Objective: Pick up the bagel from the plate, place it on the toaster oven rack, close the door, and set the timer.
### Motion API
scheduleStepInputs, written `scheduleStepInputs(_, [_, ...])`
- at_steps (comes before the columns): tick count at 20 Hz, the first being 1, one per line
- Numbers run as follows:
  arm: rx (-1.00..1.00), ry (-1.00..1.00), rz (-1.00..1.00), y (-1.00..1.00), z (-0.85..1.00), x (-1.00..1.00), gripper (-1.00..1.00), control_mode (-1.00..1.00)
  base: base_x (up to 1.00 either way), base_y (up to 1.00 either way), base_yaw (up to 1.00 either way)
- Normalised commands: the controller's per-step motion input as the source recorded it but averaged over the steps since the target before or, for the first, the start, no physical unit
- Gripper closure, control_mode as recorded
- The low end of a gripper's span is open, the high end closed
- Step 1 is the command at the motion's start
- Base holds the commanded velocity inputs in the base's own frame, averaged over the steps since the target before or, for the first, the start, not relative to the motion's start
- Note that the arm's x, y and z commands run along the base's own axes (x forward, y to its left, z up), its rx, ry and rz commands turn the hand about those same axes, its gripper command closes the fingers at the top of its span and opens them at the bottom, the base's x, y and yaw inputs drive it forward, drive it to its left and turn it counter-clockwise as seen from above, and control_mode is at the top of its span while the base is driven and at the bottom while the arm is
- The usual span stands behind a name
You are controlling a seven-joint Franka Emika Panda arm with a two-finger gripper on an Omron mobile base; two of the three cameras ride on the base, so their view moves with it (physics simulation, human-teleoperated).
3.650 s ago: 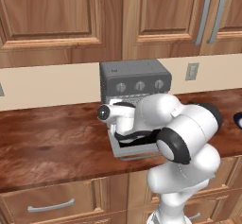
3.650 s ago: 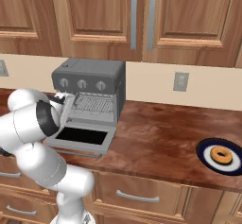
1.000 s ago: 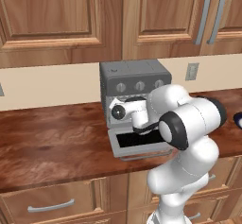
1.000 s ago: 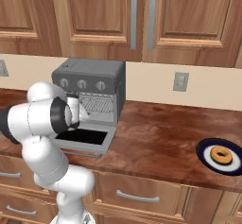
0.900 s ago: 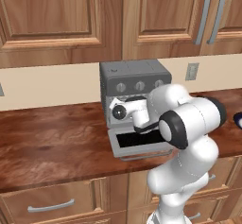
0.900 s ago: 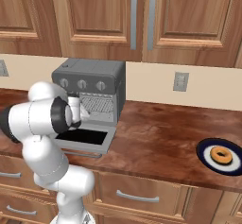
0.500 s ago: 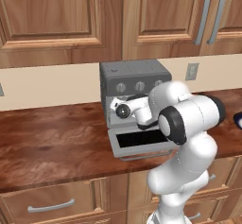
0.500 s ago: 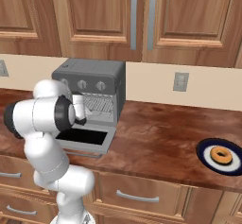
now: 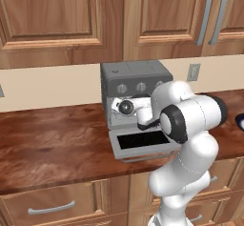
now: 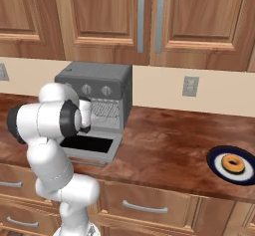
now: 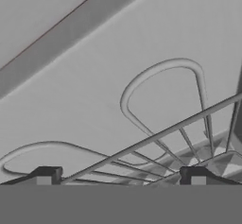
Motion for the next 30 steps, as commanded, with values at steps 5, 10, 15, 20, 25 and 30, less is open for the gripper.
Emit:
scheduleStepInputs(5, [-0.19, 0.22, 0.01, 0.52, -0.32, 0.0, 1.0, -1.0, 0.0, 0.0, 0.0])
scheduleStepInputs(10, [-0.17, 0.14, 0.01, 0.25, -0.32, -0.13, 1.0, -1.0, 0.0, 0.0, 0.0])
scheduleStepInputs(15, [-0.13, 0.15, 0.04, 0.05, -0.4, -0.6, 1.0, -1.0, 0.0, 0.0, 0.0])
scheduleStepInputs(20, [-0.11, 0.14, 0.06, 0.03, -0.44, -0.95, 1.0, -1.0, 0.0, 0.0, 0.0])
scheduleStepInputs(25, [-0.08, 0.13, 0.07, 0.0, -0.44, -1.0, 1.0, -1.0, 0.0, 0.0, 0.0])
scheduleStepInputs(30, [-0.08, 0.18, 0.05, 0.0, -0.46, -0.95, 1.0, -1.0, 0.0, 0.0, 0.0])
